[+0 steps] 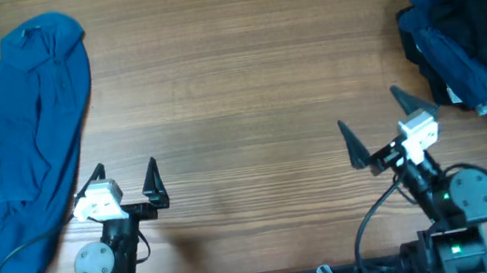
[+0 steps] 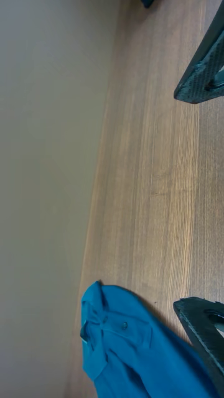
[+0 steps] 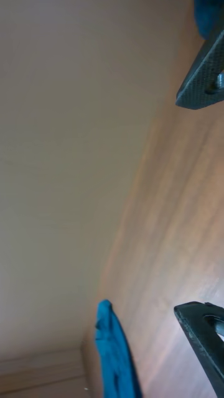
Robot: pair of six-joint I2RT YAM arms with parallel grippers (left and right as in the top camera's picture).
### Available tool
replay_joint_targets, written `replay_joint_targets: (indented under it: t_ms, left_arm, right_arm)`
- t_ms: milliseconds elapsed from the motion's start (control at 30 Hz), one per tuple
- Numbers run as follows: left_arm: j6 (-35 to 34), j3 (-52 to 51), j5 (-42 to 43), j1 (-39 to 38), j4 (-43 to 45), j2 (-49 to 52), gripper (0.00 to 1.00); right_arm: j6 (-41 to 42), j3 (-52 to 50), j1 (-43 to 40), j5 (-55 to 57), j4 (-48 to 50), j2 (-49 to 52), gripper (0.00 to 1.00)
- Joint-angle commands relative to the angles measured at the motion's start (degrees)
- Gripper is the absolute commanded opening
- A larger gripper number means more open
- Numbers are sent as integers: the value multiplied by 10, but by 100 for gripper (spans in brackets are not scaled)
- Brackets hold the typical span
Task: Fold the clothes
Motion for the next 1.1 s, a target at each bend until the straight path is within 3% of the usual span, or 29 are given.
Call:
replay_joint_targets:
  t_ms: [0, 200, 467, 1067]
  left_arm:
    - [9, -5, -7, 5, 0, -6, 100]
    - [9, -5, -7, 5, 0, -6, 100]
    - [9, -5, -7, 5, 0, -6, 100]
    - [9, -5, -7, 5, 0, -6, 100]
  right_arm:
    - [-7, -56, -3, -20, 20, -50, 100]
    - [32, -112, -3, 44, 24, -115, 100]
    - [37, -112, -3, 95, -93, -168, 100]
    - [37, -112, -3, 111, -96, -196, 100]
